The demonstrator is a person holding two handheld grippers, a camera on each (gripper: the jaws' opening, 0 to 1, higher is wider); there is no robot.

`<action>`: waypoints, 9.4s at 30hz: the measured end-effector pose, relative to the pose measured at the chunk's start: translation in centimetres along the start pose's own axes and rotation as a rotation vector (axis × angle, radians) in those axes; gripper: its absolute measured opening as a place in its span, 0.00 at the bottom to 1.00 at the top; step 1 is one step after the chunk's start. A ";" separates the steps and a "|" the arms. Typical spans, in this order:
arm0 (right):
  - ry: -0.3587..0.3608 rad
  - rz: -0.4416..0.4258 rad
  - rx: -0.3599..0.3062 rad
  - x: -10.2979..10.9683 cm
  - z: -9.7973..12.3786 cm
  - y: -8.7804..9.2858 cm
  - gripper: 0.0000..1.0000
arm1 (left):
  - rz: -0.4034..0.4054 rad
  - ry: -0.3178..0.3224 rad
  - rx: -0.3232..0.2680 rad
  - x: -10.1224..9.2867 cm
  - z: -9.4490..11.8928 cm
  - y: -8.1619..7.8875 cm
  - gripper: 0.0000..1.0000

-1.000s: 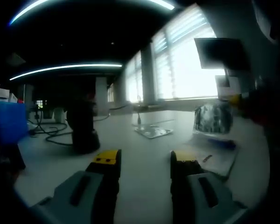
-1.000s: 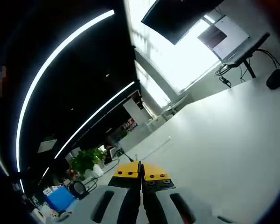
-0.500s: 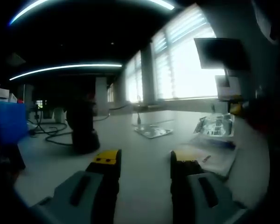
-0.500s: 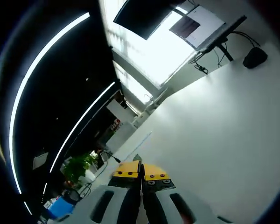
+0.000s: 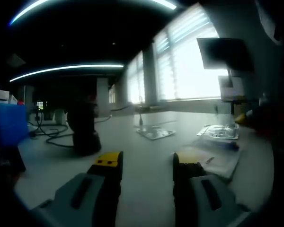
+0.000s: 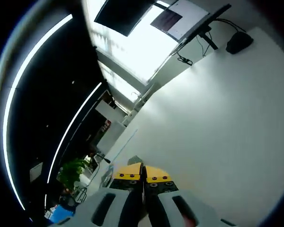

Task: Clip sheet goods on table flip sheet goods clip sheet goods scan sheet goods put sheet goods back to table

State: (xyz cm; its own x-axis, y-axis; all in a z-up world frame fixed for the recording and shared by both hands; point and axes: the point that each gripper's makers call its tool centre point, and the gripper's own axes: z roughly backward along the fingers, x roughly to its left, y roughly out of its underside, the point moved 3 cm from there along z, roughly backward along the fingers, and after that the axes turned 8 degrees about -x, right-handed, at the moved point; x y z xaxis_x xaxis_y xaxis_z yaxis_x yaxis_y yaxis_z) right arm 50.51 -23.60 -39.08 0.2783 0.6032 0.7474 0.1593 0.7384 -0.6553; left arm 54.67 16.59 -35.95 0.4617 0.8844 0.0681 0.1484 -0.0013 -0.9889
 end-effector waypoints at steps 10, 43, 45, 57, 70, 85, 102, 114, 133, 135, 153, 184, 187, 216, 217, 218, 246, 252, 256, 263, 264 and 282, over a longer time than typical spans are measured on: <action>0.026 -0.004 0.036 -0.5 0.4 0.3 0.00 | -0.009 0.005 0.005 -0.1 0.0 0.1 0.34; -0.382 0.446 0.009 6.2 -1.4 -1.8 0.44 | -0.010 -0.001 0.000 -0.1 0.0 -0.1 0.34; -0.407 0.478 0.024 6.3 -1.8 -1.9 0.45 | -0.009 -0.001 -0.001 -0.1 0.0 -0.1 0.34; -0.682 0.785 0.212 6.3 -3.8 -1.3 0.54 | -0.009 0.000 -0.004 0.0 0.0 -0.1 0.34; -1.023 0.956 0.496 6.7 -4.2 3.8 0.70 | -0.009 -0.005 -0.005 0.1 0.0 0.0 0.34; -1.145 0.964 0.655 5.5 -4.3 5.2 0.75 | -0.007 -0.007 -0.005 0.2 0.1 -0.1 0.34; -1.088 1.015 0.676 3.8 -5.4 6.2 0.76 | -0.007 -0.009 -0.004 0.2 0.1 0.0 0.34; -1.034 0.994 0.632 3.7 -4.5 6.2 0.76 | -0.007 -0.008 -0.002 0.2 0.1 0.0 0.34; -0.969 1.021 0.611 4.0 -2.6 6.1 0.75 | -0.006 -0.003 -0.001 0.1 0.0 0.0 0.34; -0.981 1.045 0.620 4.2 -2.5 6.0 0.76 | -0.006 -0.004 -0.001 0.1 0.0 0.0 0.34; -0.800 0.971 0.530 4.6 -9.1 2.7 0.49 | -0.010 -0.005 0.000 0.1 0.0 0.0 0.34; -0.678 1.017 0.657 2.4 -11.8 3.2 0.25 | -0.013 -0.008 0.003 0.2 0.0 0.1 0.34; -0.674 1.031 0.659 2.5 -11.9 3.3 0.25 | -0.013 -0.006 0.003 0.1 0.0 0.1 0.34; -0.670 1.099 0.678 3.2 -10.6 4.2 0.02 | -0.016 -0.010 0.001 0.2 0.0 0.1 0.34; -0.670 1.100 0.677 3.2 -10.6 4.2 0.01 | -0.016 -0.010 0.001 0.2 0.0 0.1 0.34; -0.686 1.112 0.671 3.3 -10.5 4.3 0.00 | -0.017 -0.010 0.001 0.2 0.0 0.1 0.34; -0.758 1.033 0.614 3.2 -10.8 3.7 0.00 | -0.020 -0.003 0.002 0.0 0.1 0.1 0.34; -0.768 1.004 0.576 4.0 -10.3 2.7 0.00 | -0.018 -0.005 0.001 0.1 0.1 0.1 0.34; -0.772 0.946 0.539 5.0 -10.0 1.3 0.00 | -0.019 -0.004 0.001 0.1 0.1 0.1 0.34; -0.809 0.866 0.501 6.3 -9.5 -0.9 0.00 | -0.018 -0.005 -0.002 0.1 0.1 0.0 0.34; -0.811 0.862 0.497 6.5 -9.5 -1.1 0.00 | -0.018 -0.006 -0.002 0.1 0.1 0.0 0.34; -0.827 0.667 0.456 9.5 -7.8 -3.7 0.00 | -0.016 -0.007 -0.008 0.1 0.1 -0.1 0.34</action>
State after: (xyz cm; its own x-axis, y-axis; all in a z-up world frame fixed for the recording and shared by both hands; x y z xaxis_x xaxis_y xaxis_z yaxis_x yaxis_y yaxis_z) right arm 59.99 -22.92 -30.42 -0.5533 0.8031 0.2212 -0.1897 0.1370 -0.9722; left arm 54.59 16.71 -35.88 0.4533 0.8875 0.0829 0.1630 0.0089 -0.9866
